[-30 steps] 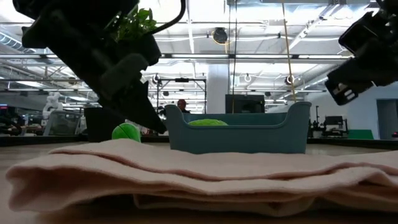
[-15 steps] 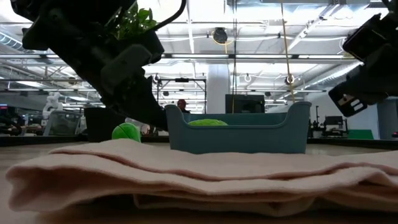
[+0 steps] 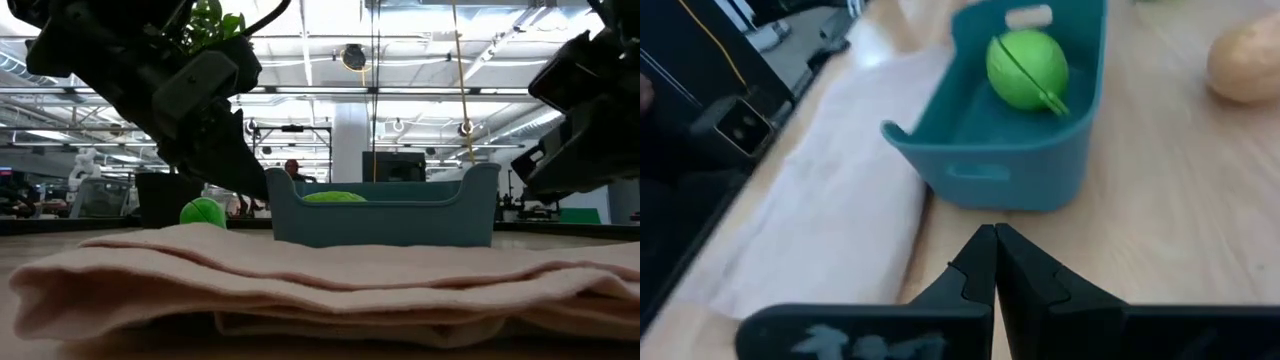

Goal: Pick and placing Produce into tupperware
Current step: Adjust the blue bin

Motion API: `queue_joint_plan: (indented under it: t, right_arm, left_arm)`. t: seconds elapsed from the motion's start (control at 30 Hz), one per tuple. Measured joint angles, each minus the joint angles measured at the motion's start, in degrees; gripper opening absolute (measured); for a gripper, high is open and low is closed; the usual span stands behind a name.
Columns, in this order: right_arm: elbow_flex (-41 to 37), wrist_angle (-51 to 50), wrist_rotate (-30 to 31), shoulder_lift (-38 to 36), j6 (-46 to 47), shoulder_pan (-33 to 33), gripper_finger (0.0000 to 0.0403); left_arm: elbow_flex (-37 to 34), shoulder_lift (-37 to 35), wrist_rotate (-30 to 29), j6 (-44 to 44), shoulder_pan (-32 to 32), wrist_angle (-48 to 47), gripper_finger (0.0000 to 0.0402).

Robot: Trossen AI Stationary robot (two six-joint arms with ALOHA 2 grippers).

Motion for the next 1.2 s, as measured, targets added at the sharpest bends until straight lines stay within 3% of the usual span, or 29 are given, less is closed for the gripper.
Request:
queue_joint_plan:
  t: [0.33,0.97,1.2]
  right_arm:
    - [2.77,0.12,-0.07,3.87,-0.85,-0.11,0.0000]
    - [3.01,1.44,-0.13,3.86,-2.87,-2.10,0.0000]
    - [3.05,1.41,-1.62,3.86,-3.28,-4.27,0.0000]
  left_arm:
    - [0.00,0.00,0.02,-0.31,-1.39,0.90,0.0000]
    - [0.00,0.01,1.73,-0.39,-2.56,3.62,0.0000]
    - [0.31,3.41,3.19,-0.71,-2.96,6.92,0.0000]
